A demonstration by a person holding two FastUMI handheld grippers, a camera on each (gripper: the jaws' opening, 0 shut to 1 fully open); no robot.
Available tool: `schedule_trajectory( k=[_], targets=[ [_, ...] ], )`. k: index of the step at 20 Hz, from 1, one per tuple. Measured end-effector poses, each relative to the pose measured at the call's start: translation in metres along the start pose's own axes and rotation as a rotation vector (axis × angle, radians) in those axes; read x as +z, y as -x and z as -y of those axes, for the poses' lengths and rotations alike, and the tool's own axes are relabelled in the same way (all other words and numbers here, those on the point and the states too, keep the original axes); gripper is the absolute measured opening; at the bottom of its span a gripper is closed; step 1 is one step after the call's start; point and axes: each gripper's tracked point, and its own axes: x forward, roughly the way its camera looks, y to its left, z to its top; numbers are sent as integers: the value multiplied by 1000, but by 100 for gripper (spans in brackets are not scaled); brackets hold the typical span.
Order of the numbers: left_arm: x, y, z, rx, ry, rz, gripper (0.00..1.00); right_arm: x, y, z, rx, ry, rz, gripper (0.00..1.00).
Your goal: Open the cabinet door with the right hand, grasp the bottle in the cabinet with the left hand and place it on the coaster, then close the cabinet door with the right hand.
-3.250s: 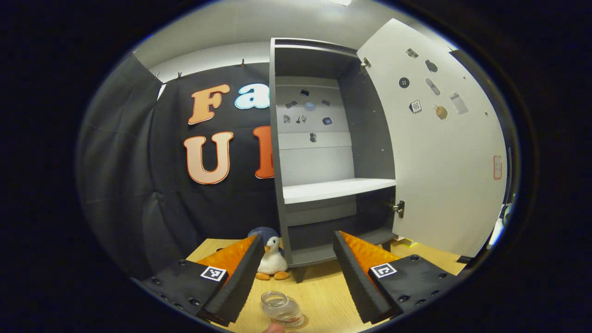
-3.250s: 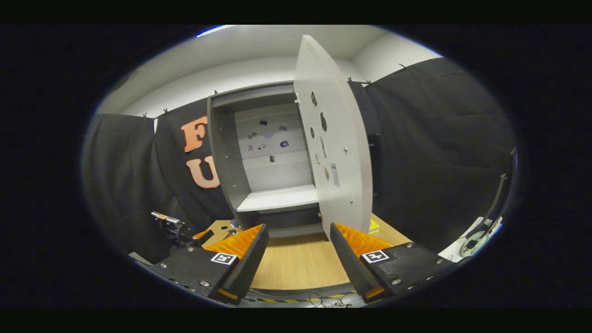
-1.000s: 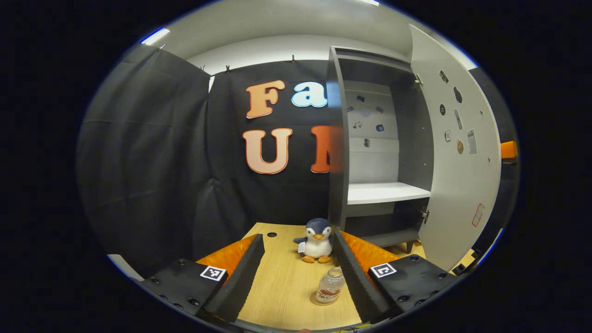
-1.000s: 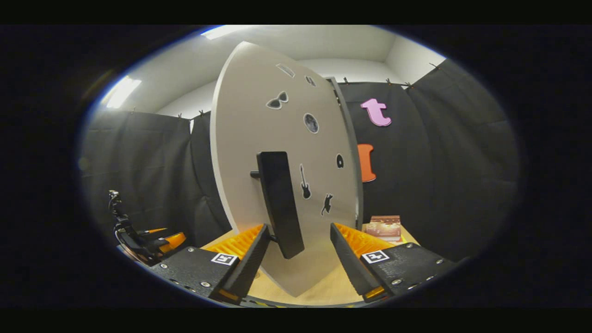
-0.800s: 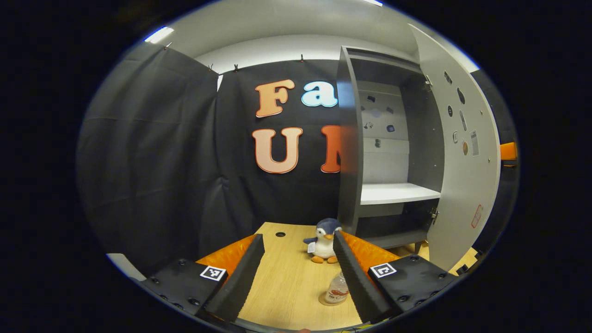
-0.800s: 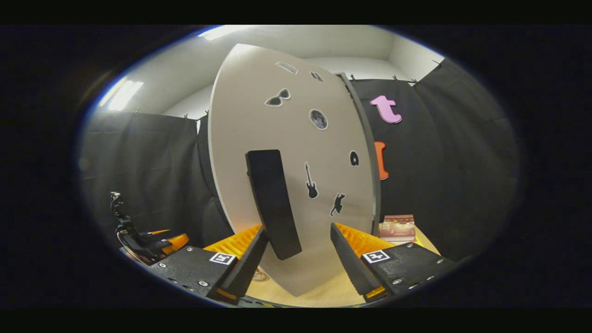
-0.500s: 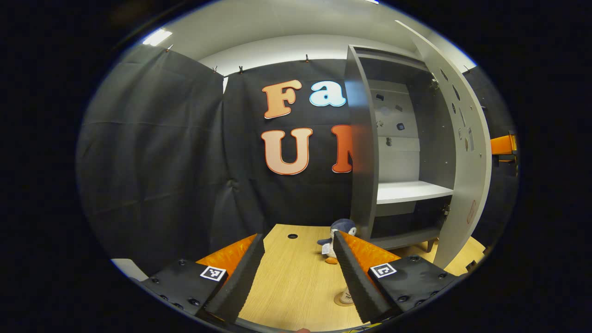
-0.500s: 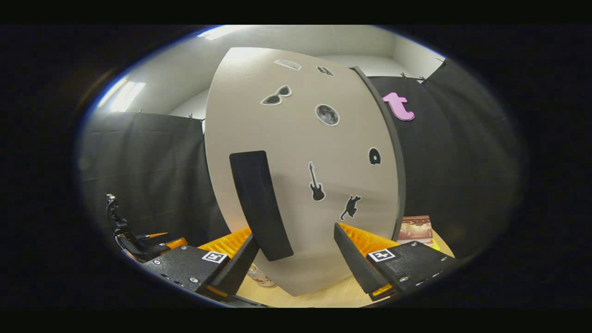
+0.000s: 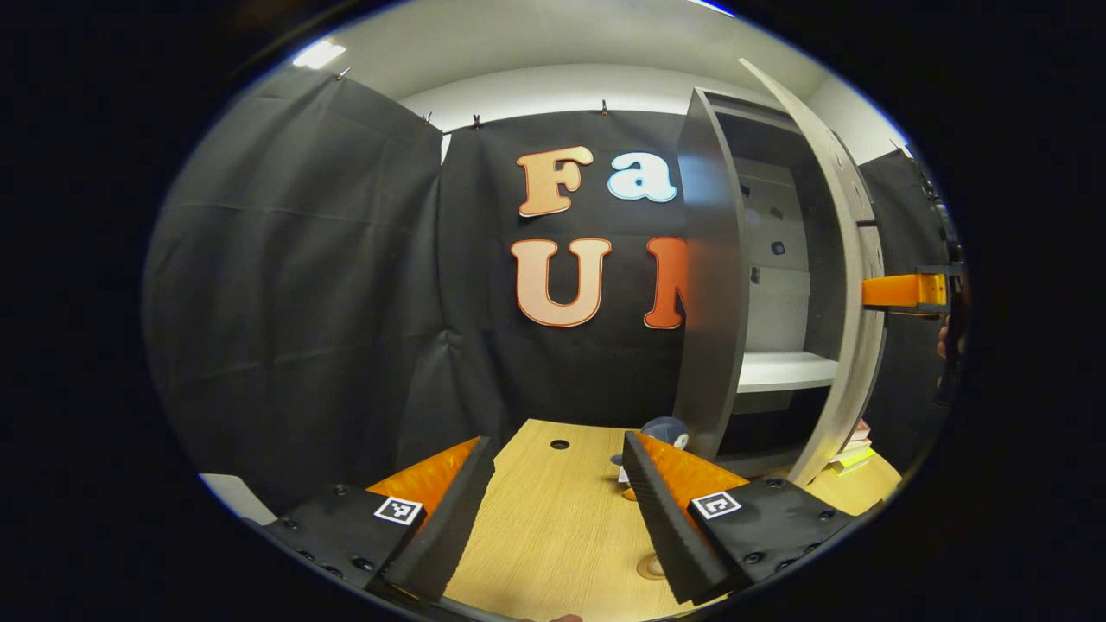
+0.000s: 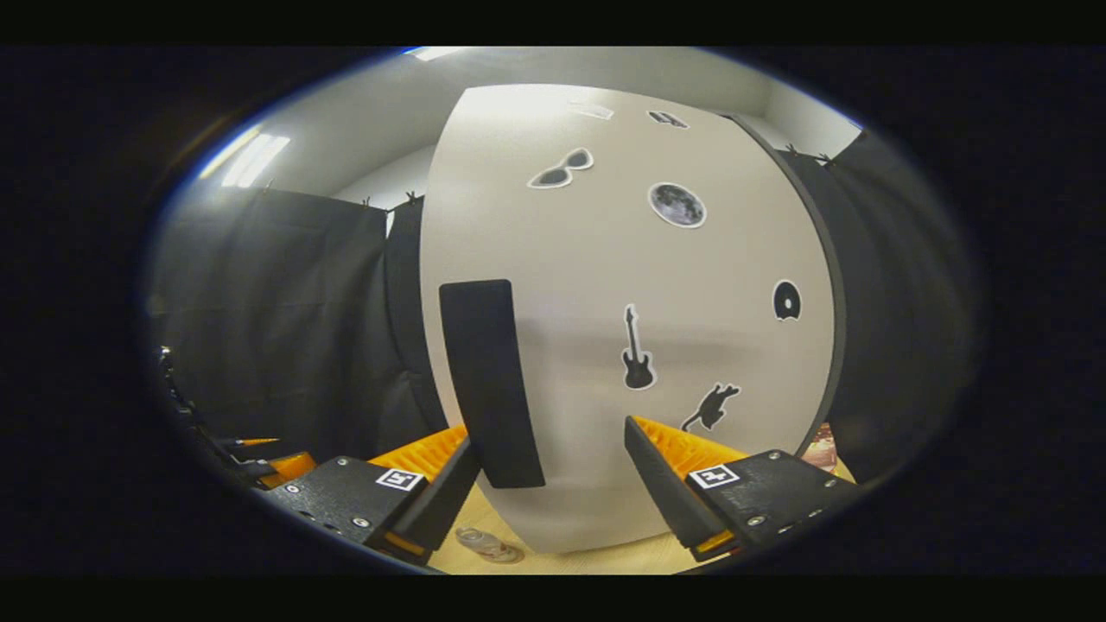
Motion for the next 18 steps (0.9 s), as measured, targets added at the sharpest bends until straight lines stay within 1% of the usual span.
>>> schedule_trajectory(
  k=[1,2,3,4,5,6,7,9,11,12,14,15,16,17,18],
  targets=[
    [3,-2,-1,-5,-5,7,94,-1,-2,-2,-6,0,-2,93],
    [5,-1,0,-17,-8,16,94,-1,-4,-3,-11,-6,-2,96],
    [10,-2,-1,-21,-12,27,96,-1,-7,-5,-13,-15,-2,96],
    [12,-3,1,-35,-14,37,96,-3,-9,-5,-19,-29,-8,93],
    [15,-2,4,-45,-10,45,98,-1,-7,-5,-39,-34,3,95],
    [18,-2,4,-53,-6,50,95,-2,-10,-5,-64,-26,4,95],
    [21,-3,6,-60,-5,58,94,-2,-12,-6,-88,-4,9,97],
    [28,-3,9,-82,-2,69,94,-4,-15,-4,-126,39,8,95],
    [31,-3,13,-102,0,74,95,-5,-15,-5,-143,47,16,96],
    [32,-3,12,-101,-9,75,95,-4,-16,-5,-151,50,20,99],
    [34,-3,13,-108,-17,75,95,-6,-18,-6,-174,47,19,93],
    [35,-3,16,-116,-14,73,95,-6,-19,-5,-184,50,19,96],
    [34,-3,17,-118,-12,66,95,-6,-20,-5,-197,51,23,96],
    [33,-4,17,-122,-9,58,95,-7,-20,-6,-207,53,25,100],
    [34,-5,19,-125,-5,54,95,-7,-21,-6,-214,57,30,100]
  ],
)
